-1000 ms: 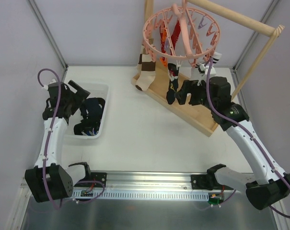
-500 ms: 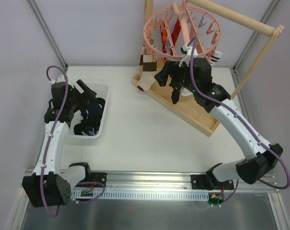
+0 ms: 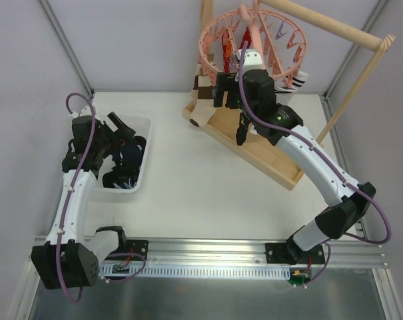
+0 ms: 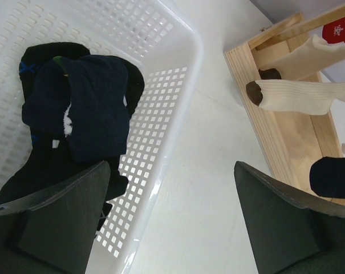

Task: Clip the socks to the hanger
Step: Open the clamp at the hanger.

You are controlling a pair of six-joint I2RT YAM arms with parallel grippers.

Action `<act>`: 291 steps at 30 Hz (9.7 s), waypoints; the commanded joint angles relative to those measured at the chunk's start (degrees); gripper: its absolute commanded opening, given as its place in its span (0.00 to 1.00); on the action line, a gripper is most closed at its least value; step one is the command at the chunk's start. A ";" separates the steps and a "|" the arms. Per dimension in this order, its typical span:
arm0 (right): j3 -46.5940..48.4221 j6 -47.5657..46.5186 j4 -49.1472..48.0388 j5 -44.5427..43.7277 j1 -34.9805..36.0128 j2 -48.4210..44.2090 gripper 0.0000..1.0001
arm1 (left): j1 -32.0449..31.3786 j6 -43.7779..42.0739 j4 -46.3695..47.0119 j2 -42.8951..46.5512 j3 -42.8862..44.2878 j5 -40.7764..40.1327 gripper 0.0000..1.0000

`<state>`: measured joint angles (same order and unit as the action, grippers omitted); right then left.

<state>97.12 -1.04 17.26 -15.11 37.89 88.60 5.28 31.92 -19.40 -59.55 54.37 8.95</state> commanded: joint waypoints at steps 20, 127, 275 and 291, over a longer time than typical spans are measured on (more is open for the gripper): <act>2.20 -18.91 -12.85 -11.78 0.69 4.39 0.67 | -0.09 0.51 2.70 1.19 -2.34 0.63 0.93; -8.88 -13.38 -25.69 -2.82 -6.69 2.11 0.66 | -15.29 6.84 42.51 -17.61 15.75 12.32 0.93; -29.53 -22.17 -37.29 16.17 -13.46 -13.72 0.55 | -37.27 46.56 39.88 -49.44 50.13 -14.14 0.21; -31.73 -13.29 -46.26 16.35 -14.86 -12.31 0.46 | -37.27 47.09 39.88 -48.73 49.08 -14.40 0.21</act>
<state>65.54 -16.88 -20.67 1.83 23.55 77.17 -31.20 78.48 18.50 -112.05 103.96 -5.45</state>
